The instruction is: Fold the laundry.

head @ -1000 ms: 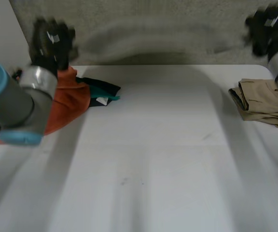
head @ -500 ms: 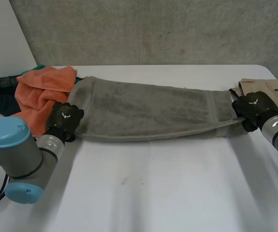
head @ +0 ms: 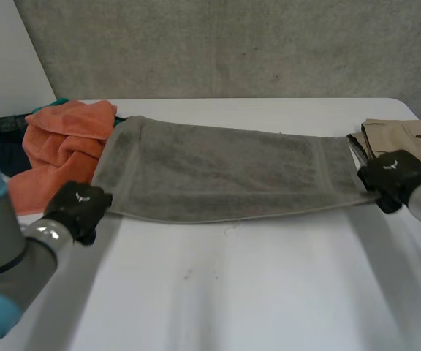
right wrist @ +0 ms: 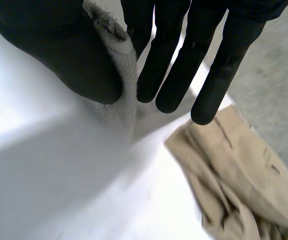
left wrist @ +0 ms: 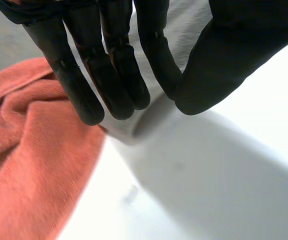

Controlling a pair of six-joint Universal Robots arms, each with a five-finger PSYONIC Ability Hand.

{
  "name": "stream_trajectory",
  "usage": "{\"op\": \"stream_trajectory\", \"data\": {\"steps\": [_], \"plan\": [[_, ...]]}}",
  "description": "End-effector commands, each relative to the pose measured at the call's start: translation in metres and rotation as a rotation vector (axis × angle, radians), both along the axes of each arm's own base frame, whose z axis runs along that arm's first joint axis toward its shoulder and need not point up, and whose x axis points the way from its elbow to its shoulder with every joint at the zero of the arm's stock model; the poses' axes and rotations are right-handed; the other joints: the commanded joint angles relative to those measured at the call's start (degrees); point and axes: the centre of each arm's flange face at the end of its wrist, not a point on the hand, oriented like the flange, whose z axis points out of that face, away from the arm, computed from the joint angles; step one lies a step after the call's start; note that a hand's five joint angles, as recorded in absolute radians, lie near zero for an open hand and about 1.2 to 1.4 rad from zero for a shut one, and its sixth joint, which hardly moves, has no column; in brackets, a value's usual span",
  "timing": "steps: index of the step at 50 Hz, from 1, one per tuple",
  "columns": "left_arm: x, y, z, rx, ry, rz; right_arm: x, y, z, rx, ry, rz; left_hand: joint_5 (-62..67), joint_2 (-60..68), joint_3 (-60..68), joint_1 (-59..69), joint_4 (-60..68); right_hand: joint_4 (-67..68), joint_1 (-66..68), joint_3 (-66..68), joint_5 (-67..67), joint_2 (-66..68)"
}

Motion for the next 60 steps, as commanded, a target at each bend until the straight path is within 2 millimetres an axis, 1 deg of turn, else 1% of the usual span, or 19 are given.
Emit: {"op": "stream_trajectory", "data": {"steps": [1, 3, 5, 7, 10, 11, 13, 14, 17, 19, 23, 27, 28, 31, 36, 42, 44, 50, 60], "plan": [[0.015, 0.090, 0.038, 0.289, -0.108, -0.049, -0.039, 0.053, 0.024, 0.218, 0.296, 0.063, 13.7, 11.5, 11.7, 13.0, 11.4, 11.3, 15.8, 11.8, 11.4, 12.6], [0.019, 0.106, 0.042, 0.345, -0.140, -0.067, -0.049, 0.069, 0.024, 0.298, 0.362, 0.107, 13.7, 11.5, 11.7, 13.0, 11.4, 11.3, 15.8, 11.8, 11.4, 12.6], [0.019, 0.109, 0.046, 0.326, -0.152, -0.081, -0.054, 0.072, 0.023, 0.316, 0.382, 0.121, 13.7, 11.5, 11.7, 13.0, 11.4, 11.3, 15.8, 11.8, 11.4, 12.6], [0.016, 0.101, 0.048, 0.264, -0.136, -0.083, -0.055, 0.069, 0.021, 0.294, 0.361, 0.106, 13.7, 11.5, 11.7, 13.0, 11.4, 11.3, 15.8, 11.8, 11.4, 12.6], [0.007, 0.074, 0.054, 0.069, -0.081, -0.081, -0.048, 0.062, 0.021, 0.226, 0.301, 0.086, 13.7, 11.5, 11.7, 13.0, 11.4, 11.3, 15.8, 11.8, 11.4, 12.6], [0.002, 0.059, 0.054, -0.030, -0.055, -0.079, -0.045, 0.059, 0.021, 0.201, 0.279, 0.079, -7.6, -9.8, -9.6, -8.3, -9.9, 11.3, 15.8, 11.8, 11.4, 12.6], [-0.002, 0.046, 0.051, -0.091, -0.039, -0.077, -0.042, 0.053, 0.021, 0.171, 0.236, 0.065, -26.7, -29.0, -28.8, -27.4, -29.0, 11.3, 15.8, 11.8, 11.4, 12.6], [-0.006, 0.034, 0.045, -0.138, -0.026, -0.075, -0.039, 0.046, 0.017, 0.149, 0.194, 0.055, -29.8, -32.1, -31.8, -30.5, -32.1, 11.3, 15.8, 11.8, 11.4, 12.6], [-0.012, 0.016, 0.031, -0.169, -0.006, -0.075, -0.037, 0.032, 0.004, 0.144, 0.121, 0.030, -37.9, -40.1, -39.9, -38.5, -40.2, 11.3, 15.8, 11.8, 11.4, 12.6], [-0.014, 0.012, 0.024, -0.147, -0.004, -0.073, -0.034, 0.027, 0.002, 0.132, 0.096, 0.023, -37.2, -39.5, -39.3, -37.9, -39.5, 11.3, 15.8, 11.8, 11.4, 12.6], [-0.018, 0.004, 0.007, -0.086, -0.005, -0.076, -0.028, 0.017, 0.010, 0.069, 0.020, -0.001, -37.2, -39.5, -39.3, -37.9, -39.5, 11.3, 15.8, 11.8, 11.4, 12.6], [-0.030, 0.005, 0.002, -0.051, 0.034, -0.116, -0.015, 0.009, 0.028, -0.002, -0.076, -0.008, -37.2, -39.5, -39.3, -37.9, -39.5, 11.3, 15.8, 11.8, 11.4, 12.6], [-0.033, 0.005, 0.003, -0.050, 0.053, -0.124, -0.010, 0.007, 0.039, -0.033, -0.120, -0.009, -37.2, -39.5, -39.3, -37.9, -39.5, 11.3, 15.8, 11.8, 11.4, 12.6], [-0.041, 0.003, 0.009, -0.043, 0.133, -0.124, -0.009, -0.002, 0.055, -0.081, -0.189, -0.028, -37.4, -39.7, -39.4, -38.1, -39.7, 11.3, 15.8, 11.8, 11.4, 12.6], [-0.047, -0.008, -0.001, 0.017, 0.228, -0.086, -0.010, -0.014, 0.080, -0.140, -0.288, -0.054, -37.7, -40.0, -39.8, -38.4, -40.0, 11.3, 15.8, 11.8, 11.4, 12.6], [-0.060, -0.016, -0.017, 0.050, 0.235, -0.102, -0.011, -0.020, 0.083, -0.159, -0.285, -0.068, -37.2, -39.5, -39.3, -37.9, -39.5, 11.3, 15.8, 11.8, 11.4, 12.6], [-0.065, -0.020, -0.027, 0.065, 0.225, -0.108, -0.012, -0.024, 0.079, -0.158, -0.279, -0.074, -37.1, -39.3, -39.1, -37.8, -39.4, 11.3, 15.8, 11.8, 11.4, 12.6], [-0.075, -0.029, -0.040, 0.102, 0.211, -0.119, -0.018, -0.039, 0.068, -0.175, -0.269, -0.116, -36.2, -38.5, -38.3, -36.9, -38.5, 11.3, 15.8, 11.8, 11.4, 12.6], [-0.079, -0.032, -0.042, 0.156, 0.187, -0.114, -0.040, -0.054, 0.062, -0.195, -0.240, -0.169, -35.9, -38.1, -37.9, -36.6, -38.2, 11.3, 15.8, 11.8, 11.4, 12.6]]}}
